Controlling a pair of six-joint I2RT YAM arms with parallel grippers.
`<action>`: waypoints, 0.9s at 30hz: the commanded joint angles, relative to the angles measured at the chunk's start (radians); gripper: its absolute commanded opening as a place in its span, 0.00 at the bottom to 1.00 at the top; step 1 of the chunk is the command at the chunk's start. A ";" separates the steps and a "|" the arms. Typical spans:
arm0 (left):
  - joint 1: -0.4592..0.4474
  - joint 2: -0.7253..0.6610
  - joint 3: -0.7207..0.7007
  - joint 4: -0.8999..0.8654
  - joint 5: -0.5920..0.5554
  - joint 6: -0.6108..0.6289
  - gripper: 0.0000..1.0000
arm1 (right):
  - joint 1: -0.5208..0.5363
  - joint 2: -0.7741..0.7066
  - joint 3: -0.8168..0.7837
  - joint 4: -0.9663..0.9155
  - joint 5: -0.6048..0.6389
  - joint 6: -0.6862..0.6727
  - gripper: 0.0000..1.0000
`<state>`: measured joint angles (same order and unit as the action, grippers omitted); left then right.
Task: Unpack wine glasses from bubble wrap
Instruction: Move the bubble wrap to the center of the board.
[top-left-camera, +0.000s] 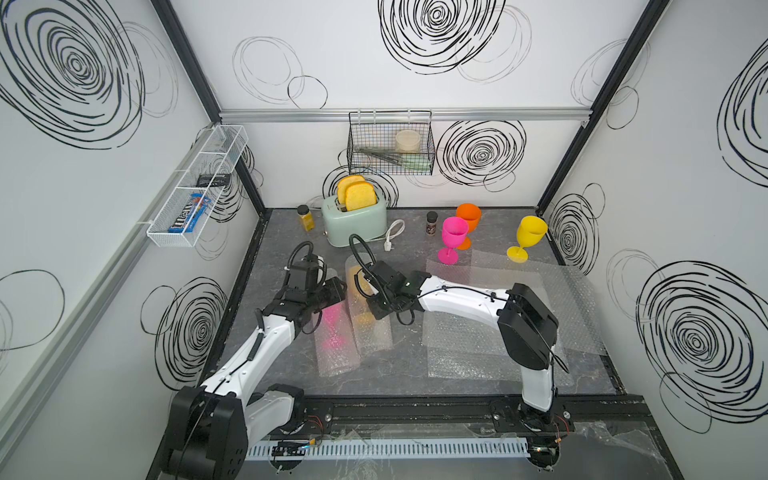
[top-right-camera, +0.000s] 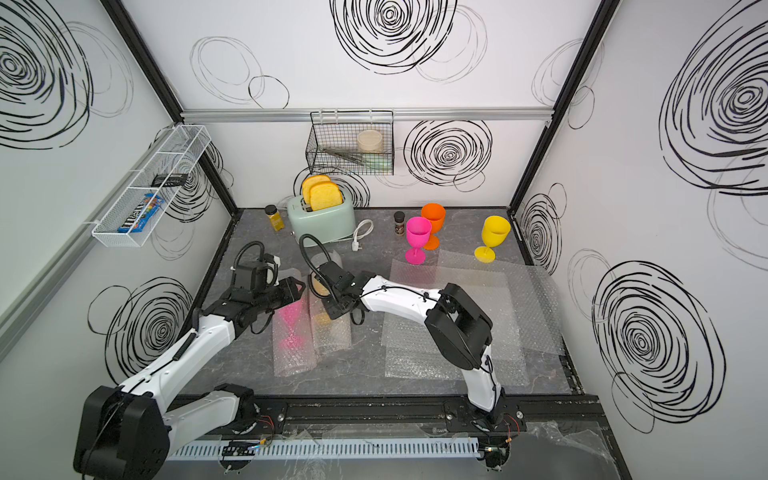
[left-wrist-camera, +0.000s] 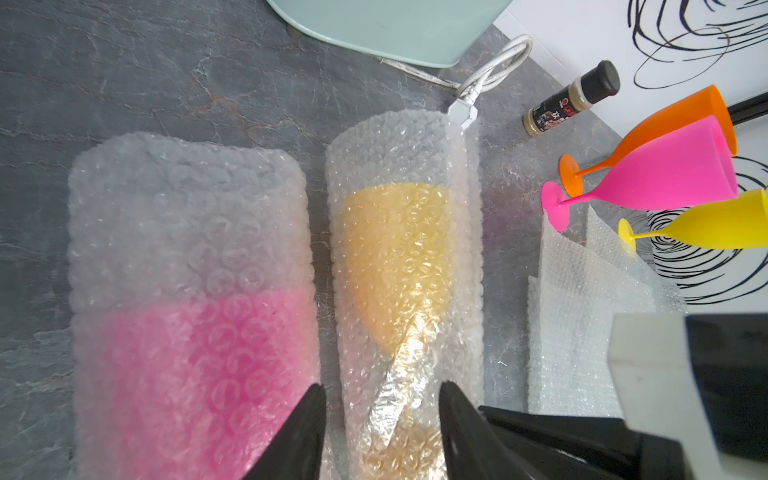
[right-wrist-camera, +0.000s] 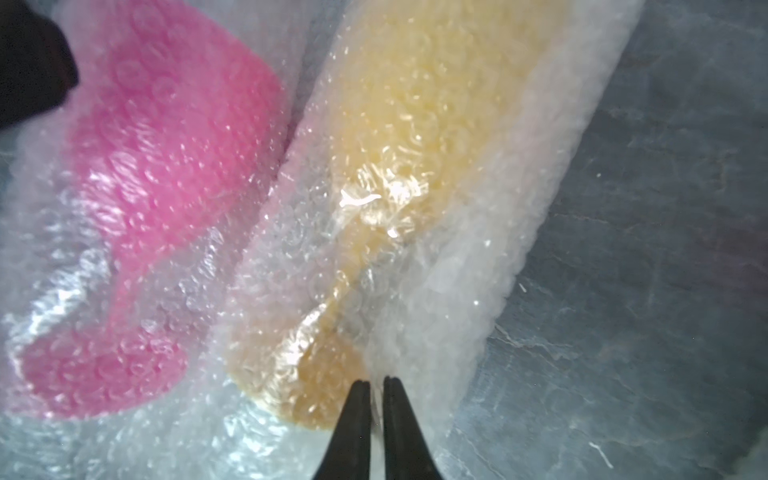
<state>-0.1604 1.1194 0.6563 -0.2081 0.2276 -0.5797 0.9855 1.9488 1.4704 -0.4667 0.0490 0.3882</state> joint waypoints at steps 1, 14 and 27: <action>-0.007 0.003 -0.009 0.039 0.004 -0.011 0.49 | -0.017 -0.059 -0.028 0.000 -0.027 0.011 0.09; -0.045 0.008 -0.001 0.052 0.004 -0.025 0.49 | -0.087 -0.216 -0.132 0.072 -0.167 0.036 0.00; -0.103 0.038 0.018 0.077 0.003 -0.033 0.49 | -0.147 -0.484 -0.414 0.177 -0.180 0.195 0.00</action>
<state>-0.2512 1.1458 0.6567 -0.1764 0.2276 -0.5957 0.8547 1.5333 1.1175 -0.3447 -0.1299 0.5072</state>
